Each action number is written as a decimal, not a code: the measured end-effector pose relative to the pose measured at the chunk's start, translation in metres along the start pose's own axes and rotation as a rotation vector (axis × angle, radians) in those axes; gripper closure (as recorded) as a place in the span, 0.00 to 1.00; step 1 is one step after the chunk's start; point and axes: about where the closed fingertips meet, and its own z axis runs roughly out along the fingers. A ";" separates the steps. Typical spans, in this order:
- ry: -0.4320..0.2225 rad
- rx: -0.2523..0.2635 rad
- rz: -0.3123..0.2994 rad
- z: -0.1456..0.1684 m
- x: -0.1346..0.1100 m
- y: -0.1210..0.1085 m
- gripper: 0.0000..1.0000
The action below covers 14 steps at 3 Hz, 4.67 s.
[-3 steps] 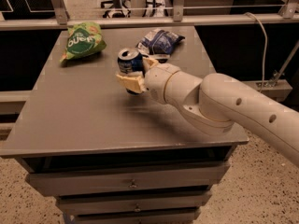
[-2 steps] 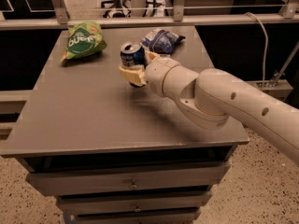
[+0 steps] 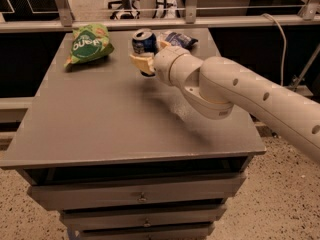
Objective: Move pepsi can near green rice chip bag
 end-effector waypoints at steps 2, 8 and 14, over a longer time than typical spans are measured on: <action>0.015 -0.031 0.058 0.046 0.004 0.001 1.00; -0.030 -0.033 0.086 0.154 0.014 -0.015 0.85; -0.054 -0.070 0.091 0.142 0.007 0.000 0.00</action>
Offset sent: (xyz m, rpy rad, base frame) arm 0.0648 0.0399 -0.0179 0.0589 0.0831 0.0298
